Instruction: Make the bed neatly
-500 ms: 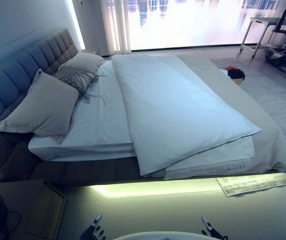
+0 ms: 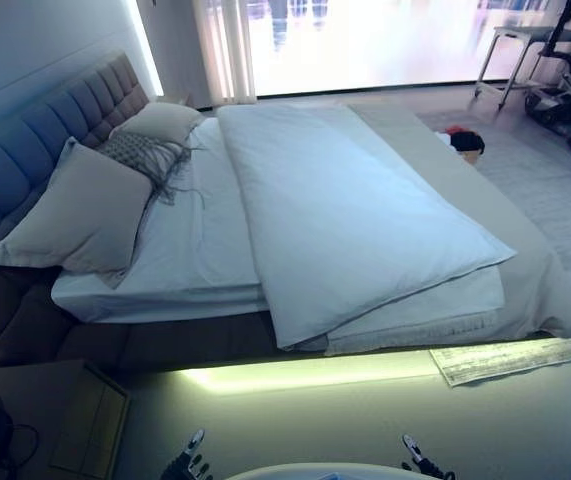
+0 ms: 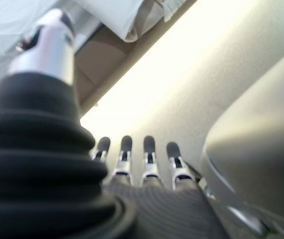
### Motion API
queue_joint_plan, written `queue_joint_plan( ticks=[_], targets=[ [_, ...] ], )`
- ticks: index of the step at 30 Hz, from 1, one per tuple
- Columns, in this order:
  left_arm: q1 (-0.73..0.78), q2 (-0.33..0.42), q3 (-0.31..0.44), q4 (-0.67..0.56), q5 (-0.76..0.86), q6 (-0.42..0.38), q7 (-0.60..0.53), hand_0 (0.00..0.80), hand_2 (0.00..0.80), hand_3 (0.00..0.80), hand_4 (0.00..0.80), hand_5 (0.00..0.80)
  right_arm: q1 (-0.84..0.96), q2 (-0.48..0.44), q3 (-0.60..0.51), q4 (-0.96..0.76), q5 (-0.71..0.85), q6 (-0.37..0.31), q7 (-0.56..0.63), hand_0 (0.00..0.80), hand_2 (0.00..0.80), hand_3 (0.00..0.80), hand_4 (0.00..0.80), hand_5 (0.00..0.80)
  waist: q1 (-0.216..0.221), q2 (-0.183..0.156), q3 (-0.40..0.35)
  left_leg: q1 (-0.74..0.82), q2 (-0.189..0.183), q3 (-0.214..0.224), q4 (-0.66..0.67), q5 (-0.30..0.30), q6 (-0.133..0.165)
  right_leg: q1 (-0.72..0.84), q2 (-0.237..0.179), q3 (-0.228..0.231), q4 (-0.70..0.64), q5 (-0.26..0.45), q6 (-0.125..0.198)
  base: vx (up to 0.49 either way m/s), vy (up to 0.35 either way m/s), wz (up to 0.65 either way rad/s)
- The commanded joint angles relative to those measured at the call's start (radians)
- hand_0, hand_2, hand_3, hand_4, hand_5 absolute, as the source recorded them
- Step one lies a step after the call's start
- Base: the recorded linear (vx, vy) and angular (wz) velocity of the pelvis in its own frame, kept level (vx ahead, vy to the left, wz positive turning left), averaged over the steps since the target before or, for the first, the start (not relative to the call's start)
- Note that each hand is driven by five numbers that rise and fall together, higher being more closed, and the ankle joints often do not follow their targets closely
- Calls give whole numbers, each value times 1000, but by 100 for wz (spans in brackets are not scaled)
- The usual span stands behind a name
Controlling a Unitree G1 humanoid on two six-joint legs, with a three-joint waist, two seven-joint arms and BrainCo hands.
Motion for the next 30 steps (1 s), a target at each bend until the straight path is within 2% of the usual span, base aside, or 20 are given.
queue_joint_plan(
  ticks=[1, 3, 5, 6, 7, 8, 9, 10, 12, 13, 15, 16, 17, 18, 21, 24, 26, 30],
  targets=[
    [-88, 1, 20, 64, 54, -22, 14, 0, 0, 0, 0, 0, -126, 18, 15, 74, -45, -3, 7, 0, 0, 0, 0, 0, -27, -38, 59, 7, -32, 5, 29, -2, 56, 12, 58, 18, 3, -8, -73, 24, -138, -17],
    [-94, -4, 22, 57, 57, -22, 21, 0, 0, 0, 0, 0, -126, 10, 14, 72, -62, -10, -1, 0, 0, 0, 0, 0, -32, -43, 75, -25, -24, 5, 97, 1, 44, 8, 62, 17, 6, -3, -84, 9, -134, -16],
    [-101, -8, 33, 53, 65, -29, 22, 0, 0, 0, 0, 0, -127, 2, 7, 69, -73, -14, -4, 0, 0, 0, 0, 0, -45, -52, 95, -68, -12, 40, 231, 12, 36, -2, 58, 4, 21, -4, -99, -8, -138, -12],
    [-106, -7, 37, 49, 66, -29, 18, 0, 0, 0, 0, 0, -126, -4, 4, 64, -84, -13, -5, 0, 0, 0, 0, 0, -51, -56, 108, -106, -3, 63, 321, 36, 34, -10, 54, -9, 38, -10, -113, -22, -113, -11],
    [-108, -7, 38, 49, 68, -28, 16, 0, 0, 0, 0, 0, -125, -7, 3, 61, -86, -13, -7, 0, 0, 0, 0, 0, -53, -57, 112, -137, -3, 61, 378, 46, 31, -15, 55, -14, 46, -13, -120, -3, -102, -10],
    [-111, -8, 36, 46, 57, -26, 8, 0, 0, 0, 0, 0, -124, -16, 4, 53, -88, -11, -13, 0, 0, 0, 0, 0, -42, -55, 137, -215, -50, 14, 469, 62, 36, -8, 56, -8, 64, -21, -130, 37, -49, -12],
    [-109, -10, 34, 47, 44, -29, 3, 0, 0, 0, 0, 0, -125, -20, 8, 50, -89, -11, -16, 0, 0, 0, 0, 0, -31, -49, 151, -264, -91, -13, 476, 68, 42, -4, 59, 7, 77, -28, -129, 68, -13, -8],
    [-100, -12, 37, 47, 38, -33, -4, 0, 0, 0, 0, 0, -128, -25, 10, 48, -91, -11, -14, 0, 0, 0, 0, 0, -25, -42, 162, -302, -104, -11, 453, 91, 40, -1, 66, 23, 83, -35, -129, 135, 46, -8],
    [-77, -13, 37, 42, 12, -35, 4, 0, 0, 0, 0, 0, -136, -37, 13, 41, -101, 3, -5, 0, 0, 0, 0, 0, -18, -19, 173, -305, -71, 37, 316, 146, 28, 25, 92, 36, 85, -65, -131, 236, 89, -22],
    [-70, -14, 36, 43, 1, -38, 11, 0, 0, 0, 0, 0, -139, -38, 14, 39, -100, 8, -3, 0, 0, 0, 0, 0, -12, -11, 173, -308, -68, 34, 259, 185, 22, 39, 103, 43, 83, -74, -132, 296, 105, -39],
    [-53, -17, 36, 49, -13, -48, 13, 0, 0, 0, 0, 0, -143, -35, 17, 37, -94, 13, -3, 0, 0, 0, 0, 0, 13, -3, 173, -323, -66, -9, 118, 255, 11, 80, 115, 65, 78, -92, -130, 324, 103, -34],
    [-45, -19, 47, 52, -6, -54, 11, 0, 0, 0, 0, 0, -140, -32, 18, 37, -95, 7, -1, 0, 0, 0, 0, 0, 29, -3, 171, -335, -60, -26, 54, 272, 8, 106, 114, 78, 79, -107, -128, 327, 100, -43],
    [-41, -20, 55, 53, 2, -57, 9, 0, 0, 0, 0, 0, -136, -31, 18, 37, -90, 3, 1, 0, 0, 0, 0, 0, 38, -6, 170, -340, -56, -24, 31, 278, 6, 127, 110, 81, 79, -122, -127, 318, 114, -24],
    [-39, -23, 65, 54, 11, -61, 6, 0, 0, 0, 0, 0, -131, -32, 15, 35, -86, -2, 5, 0, 0, 0, 0, 0, 43, -6, 167, -344, -48, -13, 33, 281, 4, 147, 104, 78, 79, -139, -127, 271, 120, -3],
    [-41, -18, 79, 58, 29, -59, 4, 0, 0, 0, 0, 0, -128, -23, 13, 41, -79, -17, 5, 0, 0, 0, 0, 0, 49, -11, 144, -309, -48, 24, 49, 215, 21, 182, 63, 55, 87, -159, -112, 267, 141, 36],
    [-45, 0, 79, 64, 53, -50, 5, 0, 0, 0, 0, 0, -121, -9, 17, 35, -71, -18, 5, 0, 0, 0, 0, 0, 56, -19, 116, -280, -55, 27, 85, 148, 42, 207, 32, 33, 105, -179, -102, 344, 175, 42],
    [-48, 11, 73, 66, 58, -49, -3, 0, 0, 0, 0, 0, -118, -6, 20, 31, -60, -14, 10, 0, 0, 0, 0, 0, 59, -25, 105, -283, -59, 22, 109, 136, 45, 215, 21, 28, 107, -176, -97, 254, 133, 47],
    [-53, 25, 65, 62, 70, -44, 2, 0, 0, 0, 0, 0, -105, 16, 20, 23, -64, -11, 41, 0, 0, 0, 0, 0, 68, -38, 75, -272, -79, 21, 133, 92, 78, 234, -18, 13, 109, -173, -72, 292, 178, -16]
  ],
)
